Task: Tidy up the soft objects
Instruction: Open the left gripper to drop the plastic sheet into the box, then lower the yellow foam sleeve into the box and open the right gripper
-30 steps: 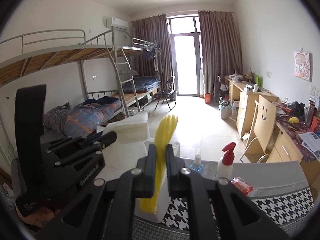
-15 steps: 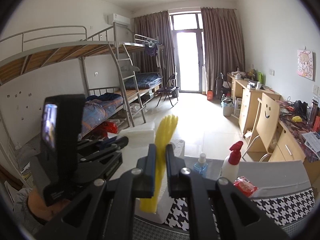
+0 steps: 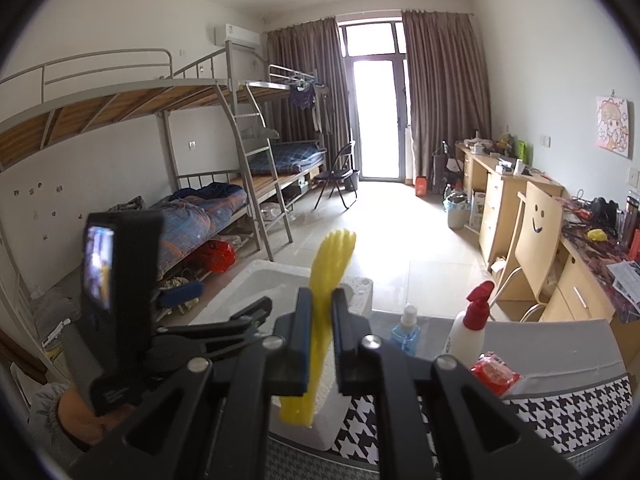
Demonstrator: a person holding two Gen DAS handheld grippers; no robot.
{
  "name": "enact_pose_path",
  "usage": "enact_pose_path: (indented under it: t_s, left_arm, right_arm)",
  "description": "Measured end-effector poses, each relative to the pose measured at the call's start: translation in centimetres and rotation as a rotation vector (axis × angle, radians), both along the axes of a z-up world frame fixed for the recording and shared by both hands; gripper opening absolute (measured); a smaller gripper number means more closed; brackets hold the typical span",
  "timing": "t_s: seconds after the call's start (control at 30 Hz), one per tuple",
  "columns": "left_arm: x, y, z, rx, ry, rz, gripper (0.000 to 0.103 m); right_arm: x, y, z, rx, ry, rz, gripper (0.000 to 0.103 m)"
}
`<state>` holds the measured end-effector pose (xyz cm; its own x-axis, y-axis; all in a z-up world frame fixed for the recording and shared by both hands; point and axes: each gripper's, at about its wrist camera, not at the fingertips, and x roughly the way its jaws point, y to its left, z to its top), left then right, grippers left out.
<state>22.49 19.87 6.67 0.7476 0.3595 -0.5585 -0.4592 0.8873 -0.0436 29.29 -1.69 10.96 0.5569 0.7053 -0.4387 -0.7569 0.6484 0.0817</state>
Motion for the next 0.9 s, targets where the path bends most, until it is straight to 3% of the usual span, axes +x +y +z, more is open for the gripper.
enact_pose_path:
  t_s: [0.17,0.9]
  left_arm:
    - [-1.4,0.5,0.5,0.006,-0.03,0.025,0.1]
    - [-7.2,3.8,-0.1,0.008,-0.057,0.138,0.101]
  right_arm:
    - [0.3,0.9,-0.2,-0.007,0.01,0.011,0.012]
    - [1.7,3.5,-1.5,-0.038,0.042,0.057,0.012]
